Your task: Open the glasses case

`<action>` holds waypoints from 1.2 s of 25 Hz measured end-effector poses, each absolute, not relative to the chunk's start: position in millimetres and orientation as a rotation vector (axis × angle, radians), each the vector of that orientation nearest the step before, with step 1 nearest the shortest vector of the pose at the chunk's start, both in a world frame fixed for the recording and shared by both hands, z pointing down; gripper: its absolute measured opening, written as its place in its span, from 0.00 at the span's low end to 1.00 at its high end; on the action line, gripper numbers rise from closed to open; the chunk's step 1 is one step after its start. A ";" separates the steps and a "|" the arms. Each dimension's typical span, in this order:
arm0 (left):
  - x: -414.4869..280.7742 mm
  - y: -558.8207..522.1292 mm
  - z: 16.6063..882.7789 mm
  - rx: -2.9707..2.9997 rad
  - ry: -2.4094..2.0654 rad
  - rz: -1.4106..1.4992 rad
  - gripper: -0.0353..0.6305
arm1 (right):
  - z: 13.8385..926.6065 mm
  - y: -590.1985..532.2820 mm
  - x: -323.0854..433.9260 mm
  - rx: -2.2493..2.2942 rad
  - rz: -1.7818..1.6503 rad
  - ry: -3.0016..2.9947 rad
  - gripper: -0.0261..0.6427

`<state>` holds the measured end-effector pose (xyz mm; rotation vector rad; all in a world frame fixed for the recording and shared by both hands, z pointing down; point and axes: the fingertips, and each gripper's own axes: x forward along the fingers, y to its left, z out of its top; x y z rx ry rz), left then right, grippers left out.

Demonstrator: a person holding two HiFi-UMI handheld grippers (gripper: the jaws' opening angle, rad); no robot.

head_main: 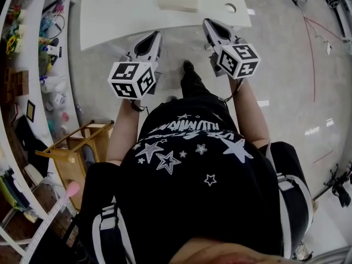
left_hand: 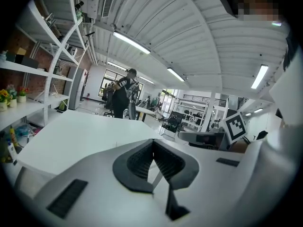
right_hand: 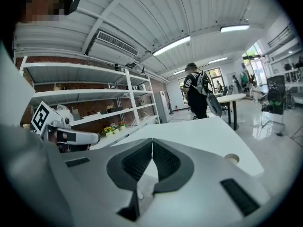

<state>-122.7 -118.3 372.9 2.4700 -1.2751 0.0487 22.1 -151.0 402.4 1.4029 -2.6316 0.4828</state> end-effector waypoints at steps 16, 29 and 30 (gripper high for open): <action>-93.5 -222.0 418.6 2.371 -1.386 0.205 0.07 | 458.9 -272.2 52.0 1.173 0.447 -2.542 0.05; -81.5 -269.4 470.2 2.254 -1.454 0.358 0.07 | 508.3 -302.7 27.6 0.729 0.278 -2.499 0.34; -80.4 -270.5 474.0 2.245 -1.455 0.368 0.07 | 513.2 -303.2 24.9 0.694 0.241 -2.487 0.36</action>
